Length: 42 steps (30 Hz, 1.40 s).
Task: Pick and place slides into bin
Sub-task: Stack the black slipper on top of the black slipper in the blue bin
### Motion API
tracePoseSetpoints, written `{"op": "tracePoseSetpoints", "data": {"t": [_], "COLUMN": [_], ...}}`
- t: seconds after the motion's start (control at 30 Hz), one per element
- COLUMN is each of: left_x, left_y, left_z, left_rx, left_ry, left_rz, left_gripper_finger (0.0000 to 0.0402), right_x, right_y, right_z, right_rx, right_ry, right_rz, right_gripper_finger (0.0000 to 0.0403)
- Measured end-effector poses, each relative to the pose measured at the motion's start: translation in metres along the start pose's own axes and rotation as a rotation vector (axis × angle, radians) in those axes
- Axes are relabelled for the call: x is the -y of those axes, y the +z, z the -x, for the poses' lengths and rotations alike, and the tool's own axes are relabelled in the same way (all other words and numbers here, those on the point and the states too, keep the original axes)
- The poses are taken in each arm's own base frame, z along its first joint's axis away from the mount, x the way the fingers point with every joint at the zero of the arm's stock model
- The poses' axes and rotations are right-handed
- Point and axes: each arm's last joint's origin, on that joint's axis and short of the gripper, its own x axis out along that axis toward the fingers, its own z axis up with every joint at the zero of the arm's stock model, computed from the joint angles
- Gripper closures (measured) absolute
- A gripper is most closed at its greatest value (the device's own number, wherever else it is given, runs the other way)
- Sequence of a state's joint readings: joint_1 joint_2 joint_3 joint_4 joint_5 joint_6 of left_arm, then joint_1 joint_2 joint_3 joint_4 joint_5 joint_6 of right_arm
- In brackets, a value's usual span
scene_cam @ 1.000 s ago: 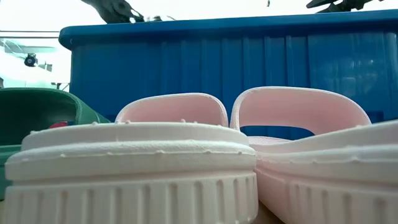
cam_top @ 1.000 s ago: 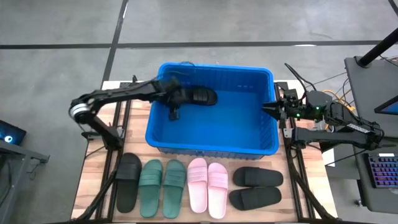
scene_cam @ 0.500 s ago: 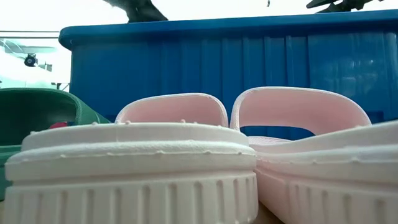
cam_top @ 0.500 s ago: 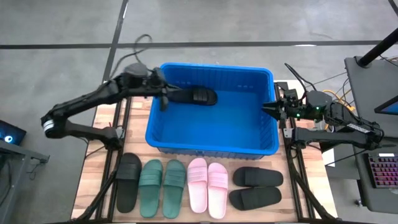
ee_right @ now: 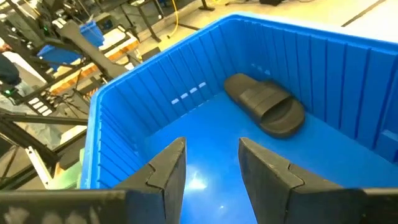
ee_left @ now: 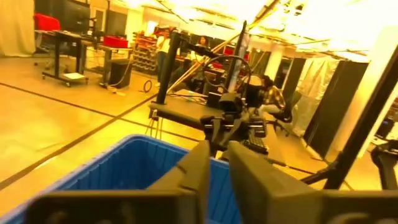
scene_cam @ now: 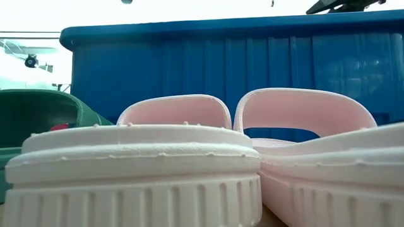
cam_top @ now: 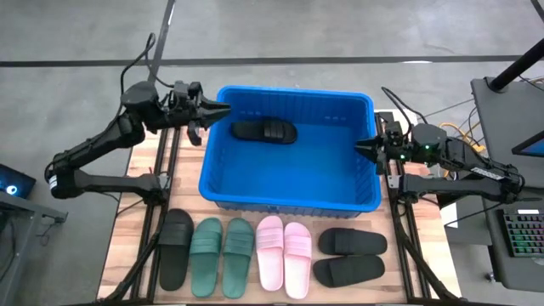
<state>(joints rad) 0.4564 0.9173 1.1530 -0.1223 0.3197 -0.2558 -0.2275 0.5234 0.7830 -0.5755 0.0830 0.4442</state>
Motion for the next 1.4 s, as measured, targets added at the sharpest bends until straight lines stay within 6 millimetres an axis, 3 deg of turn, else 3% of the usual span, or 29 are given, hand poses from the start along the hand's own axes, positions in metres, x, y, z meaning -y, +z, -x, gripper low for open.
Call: {"op": "tracePoseSetpoints", "data": {"t": [0.13, 0.27, 0.53, 0.73, 0.97, 1.4], "left_x": [0.006, 0.011, 0.020, 0.021, 0.025, 0.025], "left_y": [0.001, -0.002, -0.018, -0.045, -0.065, -0.073], "left_z": [0.003, 0.012, 0.045, 0.079, 0.106, 0.118], "left_rx": [-0.030, -0.105, -0.333, -0.580, -0.810, -0.902], "left_ry": [-0.133, -0.239, -0.228, 0.026, 0.153, 0.267], "left_rz": [0.068, 0.184, 0.351, 0.496, 0.646, 0.613], "left_gripper_finger": [0.0266, 0.0238, 0.0235, 0.0235, 0.0235, 0.0235], "right_x": [0.000, -0.001, -0.001, -0.001, -0.001, -0.001], "right_y": [0.000, -0.001, -0.002, -0.003, -0.003, -0.004], "right_z": [-0.005, -0.009, -0.018, -0.024, -0.026, -0.027], "right_rx": [-0.017, -0.032, -0.067, -0.090, -0.100, -0.107], "right_ry": [-0.007, -0.014, -0.029, -0.040, -0.044, -0.046], "right_rz": [0.001, 0.001, 0.006, 0.008, 0.019, 0.047], "right_gripper_finger": [0.0264, 0.0264, 0.0264, 0.0264, 0.0264, 0.0264]}}
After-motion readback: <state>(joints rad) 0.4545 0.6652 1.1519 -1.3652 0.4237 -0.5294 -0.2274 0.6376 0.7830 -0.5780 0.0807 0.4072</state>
